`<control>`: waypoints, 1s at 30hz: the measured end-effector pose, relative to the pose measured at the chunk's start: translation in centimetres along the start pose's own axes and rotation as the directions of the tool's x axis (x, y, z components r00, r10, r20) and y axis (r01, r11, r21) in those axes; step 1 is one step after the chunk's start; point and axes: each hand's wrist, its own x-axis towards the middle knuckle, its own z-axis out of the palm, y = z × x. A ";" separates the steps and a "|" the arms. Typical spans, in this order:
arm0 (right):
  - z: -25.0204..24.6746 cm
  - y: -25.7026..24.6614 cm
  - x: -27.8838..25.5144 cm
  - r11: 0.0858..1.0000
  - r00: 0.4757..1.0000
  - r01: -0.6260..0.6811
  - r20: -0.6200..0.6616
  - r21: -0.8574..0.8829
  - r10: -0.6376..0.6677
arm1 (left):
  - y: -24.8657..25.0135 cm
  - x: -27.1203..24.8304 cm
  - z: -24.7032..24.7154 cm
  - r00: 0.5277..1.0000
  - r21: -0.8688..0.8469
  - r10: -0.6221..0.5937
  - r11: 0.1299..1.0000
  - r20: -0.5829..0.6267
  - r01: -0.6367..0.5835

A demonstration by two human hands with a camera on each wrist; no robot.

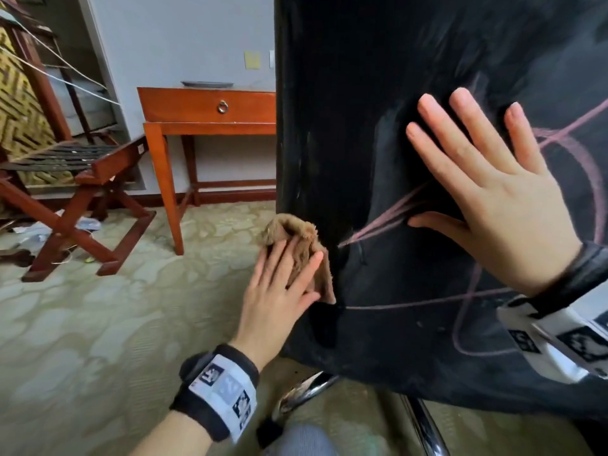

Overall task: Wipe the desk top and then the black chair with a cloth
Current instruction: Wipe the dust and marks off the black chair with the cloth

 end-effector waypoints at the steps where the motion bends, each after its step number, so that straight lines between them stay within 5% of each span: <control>1: 0.1 0.0 0.0 1.000 1.000 0.000 -0.008 0.002 0.000 | 1.0 -1.8 0.8 0.999 0.000 0.021 1.000 0.045 -0.021; 5: 0.4 -0.1 -0.1 1.000 0.999 0.005 -0.037 -0.014 -0.006 | 4.0 -10.2 2.8 0.920 -0.047 0.218 0.976 0.325 -0.215; 9: 0.5 -0.3 0.0 1.000 1.000 0.002 -0.021 -0.024 -0.002 | 1.4 -5.7 1.6 0.906 -0.040 0.394 0.919 0.154 -0.392; 12: 0.5 -0.5 0.2 1.000 1.000 -0.001 -0.017 -0.021 0.001 | -1.2 1.7 -0.4 0.980 0.002 0.188 0.982 -0.057 -0.189; 14: 0.5 -0.6 0.4 1.000 1.000 0.007 -0.012 -0.021 -0.007 | -1.4 3.4 -0.5 0.993 -0.036 0.090 0.995 -0.081 -0.093; 16: 0.6 -0.6 0.4 1.000 1.000 0.005 -0.012 -0.020 -0.005 | 0.1 1.3 0.6 0.988 -0.025 0.153 0.988 -0.013 -0.153; 19: 0.6 -0.6 0.4 1.000 1.000 0.008 -0.008 -0.021 -0.008 | 3.0 -3.6 1.7 0.889 -0.012 0.393 0.916 0.236 -0.402; 22: 0.5 -0.4 0.5 1.000 1.000 -0.005 -0.001 -0.008 0.005 | 3.0 -0.8 0.2 0.822 -0.026 0.526 0.845 0.216 -0.534; 24: 0.3 -0.4 0.4 1.000 1.000 -0.002 0.000 0.010 0.002 | 1.8 4.6 -1.8 0.892 0.046 0.449 0.891 0.043 -0.451; 26: 0.1 0.0 0.2 1.000 1.000 -0.007 0.004 0.028 0.007 | 0.3 10.1 -4.2 0.965 0.013 0.231 0.973 -0.124 -0.231; 28: -0.3 0.4 -0.3 0.999 0.999 -0.028 0.021 0.036 0.027 | 0.4 12.2 -5.5 0.984 -0.040 0.123 0.991 -0.130 -0.129; 30: -0.8 1.0 -1.2 0.997 0.997 -0.071 0.026 0.041 0.070 | 1.9 9.9 -4.5 0.978 -0.013 0.198 0.980 -0.070 -0.199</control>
